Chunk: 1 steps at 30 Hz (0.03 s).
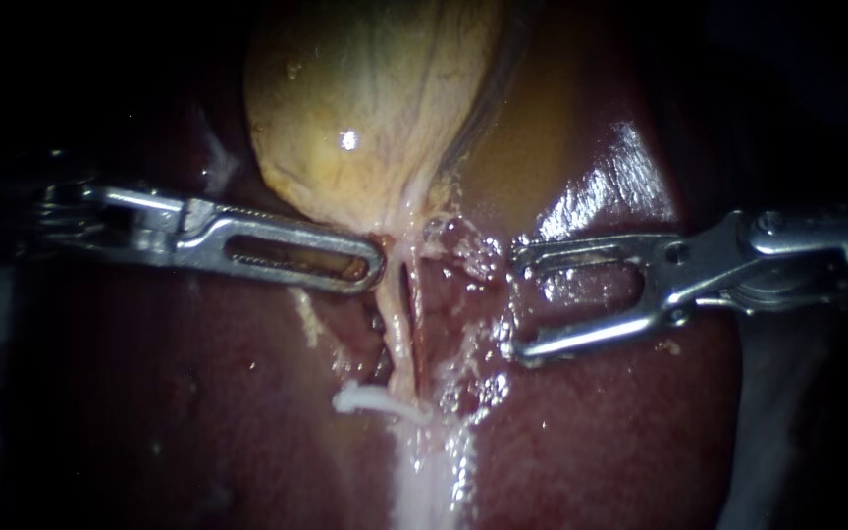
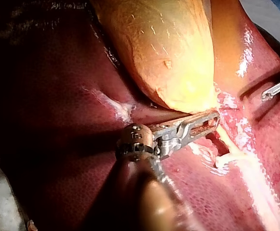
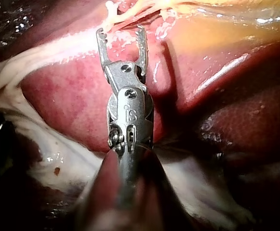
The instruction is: Going back first clip left tube
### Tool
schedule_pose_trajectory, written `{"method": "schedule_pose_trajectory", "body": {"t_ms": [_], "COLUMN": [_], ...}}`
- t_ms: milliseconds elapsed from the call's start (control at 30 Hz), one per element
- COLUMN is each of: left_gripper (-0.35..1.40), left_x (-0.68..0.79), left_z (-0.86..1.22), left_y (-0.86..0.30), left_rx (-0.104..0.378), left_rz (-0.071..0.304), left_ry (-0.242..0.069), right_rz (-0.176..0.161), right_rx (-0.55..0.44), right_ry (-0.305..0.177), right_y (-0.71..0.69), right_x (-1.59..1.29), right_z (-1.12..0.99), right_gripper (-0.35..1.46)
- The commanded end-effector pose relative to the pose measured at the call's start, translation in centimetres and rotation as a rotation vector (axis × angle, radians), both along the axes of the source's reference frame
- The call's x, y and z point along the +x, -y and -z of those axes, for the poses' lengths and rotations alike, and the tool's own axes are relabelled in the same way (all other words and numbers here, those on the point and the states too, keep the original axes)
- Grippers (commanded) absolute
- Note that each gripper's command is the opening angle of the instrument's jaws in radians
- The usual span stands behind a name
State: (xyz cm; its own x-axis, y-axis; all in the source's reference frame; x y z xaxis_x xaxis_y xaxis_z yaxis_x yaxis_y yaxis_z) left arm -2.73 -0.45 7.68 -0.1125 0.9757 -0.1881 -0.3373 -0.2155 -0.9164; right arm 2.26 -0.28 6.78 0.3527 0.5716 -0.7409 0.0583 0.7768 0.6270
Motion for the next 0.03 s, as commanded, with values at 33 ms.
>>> {"method": "schedule_pose_trajectory", "body": {"t_ms": [33], "left_gripper": [-0.35], "left_x": [0.00], "left_z": [0.00], "left_y": [0.00], "left_rx": [0.000], "left_rz": [0.000], "left_ry": [-0.001], "right_rz": [0.000], "right_rx": [0.000], "right_ry": [0.000], "right_y": [0.00], "right_x": [0.00], "right_z": [0.00], "right_gripper": [0.49]}}
